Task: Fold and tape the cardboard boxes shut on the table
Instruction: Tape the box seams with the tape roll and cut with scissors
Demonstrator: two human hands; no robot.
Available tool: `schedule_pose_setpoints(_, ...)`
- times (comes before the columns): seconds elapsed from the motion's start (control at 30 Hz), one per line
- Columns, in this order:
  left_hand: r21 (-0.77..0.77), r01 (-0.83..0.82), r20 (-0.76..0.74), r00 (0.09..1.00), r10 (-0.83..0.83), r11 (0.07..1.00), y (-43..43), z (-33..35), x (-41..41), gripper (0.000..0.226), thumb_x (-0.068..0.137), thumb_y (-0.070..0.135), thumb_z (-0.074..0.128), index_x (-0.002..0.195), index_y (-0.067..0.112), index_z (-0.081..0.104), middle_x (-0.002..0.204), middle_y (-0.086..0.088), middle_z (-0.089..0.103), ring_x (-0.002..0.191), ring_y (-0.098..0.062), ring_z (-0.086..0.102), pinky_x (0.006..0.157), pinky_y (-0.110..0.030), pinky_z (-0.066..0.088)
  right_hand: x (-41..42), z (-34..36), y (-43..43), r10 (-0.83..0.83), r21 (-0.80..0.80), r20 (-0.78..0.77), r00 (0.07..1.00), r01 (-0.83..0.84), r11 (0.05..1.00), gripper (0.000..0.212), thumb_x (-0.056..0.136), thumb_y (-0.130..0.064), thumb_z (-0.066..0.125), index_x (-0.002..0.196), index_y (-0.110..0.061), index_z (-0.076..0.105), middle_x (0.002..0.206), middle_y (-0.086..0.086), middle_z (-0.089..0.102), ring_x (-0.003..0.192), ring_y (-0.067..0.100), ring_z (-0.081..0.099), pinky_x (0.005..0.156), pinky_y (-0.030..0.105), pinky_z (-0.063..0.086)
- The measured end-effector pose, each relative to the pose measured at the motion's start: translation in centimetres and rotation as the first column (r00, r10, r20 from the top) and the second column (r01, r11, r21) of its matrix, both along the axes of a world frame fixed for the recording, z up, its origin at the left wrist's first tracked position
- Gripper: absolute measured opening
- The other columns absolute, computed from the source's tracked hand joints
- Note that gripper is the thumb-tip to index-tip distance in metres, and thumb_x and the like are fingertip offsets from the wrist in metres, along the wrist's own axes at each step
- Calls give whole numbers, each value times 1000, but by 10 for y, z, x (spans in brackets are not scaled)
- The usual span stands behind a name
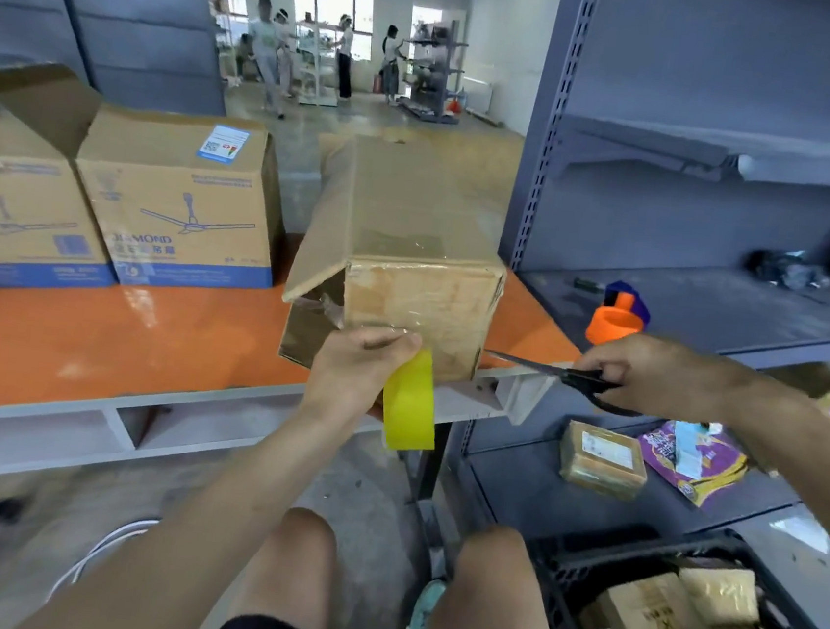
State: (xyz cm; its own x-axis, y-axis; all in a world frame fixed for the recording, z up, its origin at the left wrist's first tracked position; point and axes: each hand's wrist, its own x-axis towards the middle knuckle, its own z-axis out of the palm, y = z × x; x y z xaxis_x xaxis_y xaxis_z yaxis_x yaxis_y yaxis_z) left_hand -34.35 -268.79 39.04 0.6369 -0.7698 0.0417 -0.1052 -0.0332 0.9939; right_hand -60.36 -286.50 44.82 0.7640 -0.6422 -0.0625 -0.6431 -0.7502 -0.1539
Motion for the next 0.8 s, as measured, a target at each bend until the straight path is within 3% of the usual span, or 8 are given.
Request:
schedule_pose_setpoints(0.1,-55,20,29,999,-18,998,0,-4,-4,9,88,27,79,81,31,81,85,16,77,86,-6,71,87,-38,58,-16,15,12,71,172,95,993,-87,981,29,87,-12,75,99,-38,74,73,-7,60,63,1,50,64,14,41)
schedule_pose_setpoints(0.2,-27,21,9,1000,-21,999,-1,-1,1,13,88,27,79,75,32,81,77,14,75,75,-10,70,63,-29,55,-9,29,24,104,295,186,977,-157,943,29,83,-24,81,103,-43,73,79,-4,66,65,6,55,66,20,46)
schedule_pose_setpoints(0.27,2,39,-13,999,-38,999,0,2,3,11,88,30,79,77,28,82,71,12,73,63,-9,65,50,-24,49,2,36,28,130,279,184,974,-179,943,23,85,-25,80,103,-39,72,80,-5,68,69,9,57,68,25,47)
schedule_pose_setpoints(0.37,16,47,2,999,-48,999,3,1,3,22,87,41,78,80,21,81,71,-2,67,63,-16,58,56,-28,48,17,46,25,171,101,96,981,-180,978,26,94,-23,68,119,-31,70,96,-13,67,89,9,61,84,26,47)
schedule_pose_setpoints(0.47,19,55,-5,998,-55,998,3,2,3,31,87,45,77,81,15,80,77,-22,63,67,-22,55,60,-33,47,28,53,21,174,113,68,982,-181,977,31,97,-18,64,127,-25,69,100,-13,66,93,10,60,90,30,48)
schedule_pose_setpoints(0.57,42,65,-40,997,-63,997,2,4,4,34,86,45,78,84,11,79,79,-16,62,68,-24,55,56,-32,49,35,56,14,188,139,72,980,-197,971,28,97,-17,64,122,-27,72,93,-15,66,89,11,61,86,29,49)
schedule_pose_setpoints(0.7,68,75,-73,995,-70,995,4,9,4,26,84,44,80,83,19,83,89,-17,76,64,-18,64,48,-24,48,46,56,7,221,217,104,970,-239,946,23,98,-17,65,117,-25,74,85,-12,66,85,14,59,71,19,44)
schedule_pose_setpoints(0.8,71,72,-67,995,-67,995,4,11,4,22,83,44,81,81,23,83,96,-16,76,74,-20,66,59,-30,52,52,54,7,218,328,190,957,-271,905,30,87,-25,79,115,-36,75,74,-7,67,67,7,53,61,18,40)
